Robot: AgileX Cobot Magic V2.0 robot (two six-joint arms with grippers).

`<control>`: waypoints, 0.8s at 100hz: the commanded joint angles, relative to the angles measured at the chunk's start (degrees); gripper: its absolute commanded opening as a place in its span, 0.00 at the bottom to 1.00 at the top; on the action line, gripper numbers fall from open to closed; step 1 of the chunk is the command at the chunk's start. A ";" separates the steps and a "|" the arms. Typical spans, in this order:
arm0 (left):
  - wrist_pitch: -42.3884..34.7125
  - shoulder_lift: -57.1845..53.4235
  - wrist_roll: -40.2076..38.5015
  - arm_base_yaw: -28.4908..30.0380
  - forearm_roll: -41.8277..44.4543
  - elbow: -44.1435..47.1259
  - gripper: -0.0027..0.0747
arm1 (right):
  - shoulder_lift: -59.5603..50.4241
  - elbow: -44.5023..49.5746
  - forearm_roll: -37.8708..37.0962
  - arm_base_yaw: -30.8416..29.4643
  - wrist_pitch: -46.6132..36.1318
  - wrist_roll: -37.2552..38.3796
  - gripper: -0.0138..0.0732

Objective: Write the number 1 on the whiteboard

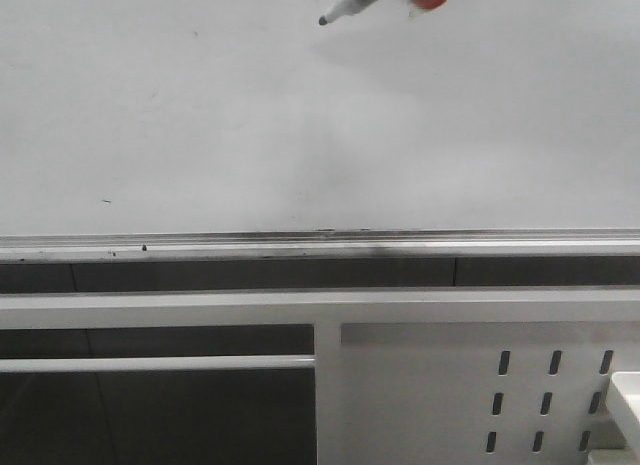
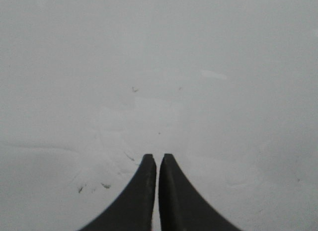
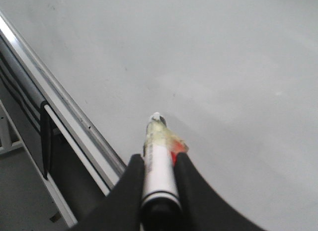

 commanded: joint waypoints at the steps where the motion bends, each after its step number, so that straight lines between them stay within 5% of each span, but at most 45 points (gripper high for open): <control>1: -6.17 -0.23 -0.68 0.33 -1.20 -1.40 0.01 | 0.60 -1.41 -0.81 -1.16 -6.14 -0.57 0.08; 80: -7.49 -0.23 -0.68 0.33 -0.55 -1.40 0.01 | 14.32 -1.28 0.51 -4.17 -5.14 -0.57 0.08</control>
